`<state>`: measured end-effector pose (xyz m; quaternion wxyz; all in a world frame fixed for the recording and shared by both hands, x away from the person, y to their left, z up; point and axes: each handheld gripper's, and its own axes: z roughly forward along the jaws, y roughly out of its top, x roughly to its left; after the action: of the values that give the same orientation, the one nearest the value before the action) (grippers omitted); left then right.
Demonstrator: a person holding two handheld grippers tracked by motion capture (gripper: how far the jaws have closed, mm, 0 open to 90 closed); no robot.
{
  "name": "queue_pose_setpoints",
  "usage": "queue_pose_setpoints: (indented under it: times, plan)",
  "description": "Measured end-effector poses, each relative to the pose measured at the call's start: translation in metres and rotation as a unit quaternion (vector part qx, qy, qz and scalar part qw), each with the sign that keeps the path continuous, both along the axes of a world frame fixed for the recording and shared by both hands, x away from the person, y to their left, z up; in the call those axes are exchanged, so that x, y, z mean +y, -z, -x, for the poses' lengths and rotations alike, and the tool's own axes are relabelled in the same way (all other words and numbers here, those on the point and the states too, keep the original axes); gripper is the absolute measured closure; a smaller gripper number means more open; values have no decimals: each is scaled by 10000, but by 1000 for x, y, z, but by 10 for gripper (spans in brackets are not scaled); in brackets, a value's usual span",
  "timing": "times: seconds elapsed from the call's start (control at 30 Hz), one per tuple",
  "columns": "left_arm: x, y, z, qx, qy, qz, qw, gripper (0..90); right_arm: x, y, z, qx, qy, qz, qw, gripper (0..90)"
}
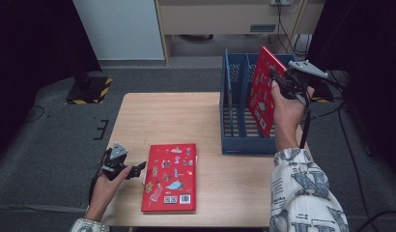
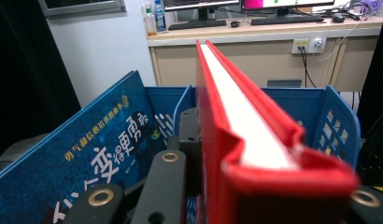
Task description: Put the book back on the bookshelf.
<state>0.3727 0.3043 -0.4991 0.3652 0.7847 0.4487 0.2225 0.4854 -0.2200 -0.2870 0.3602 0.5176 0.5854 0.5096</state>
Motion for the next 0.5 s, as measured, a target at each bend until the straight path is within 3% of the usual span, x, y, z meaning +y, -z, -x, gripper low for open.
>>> queue_pose_setpoints:
  times: [0.5]
  plan:
    - [0,-1,1,-41,2,-45,10000,38,4,3,-10,-31,58,99,9999,798]
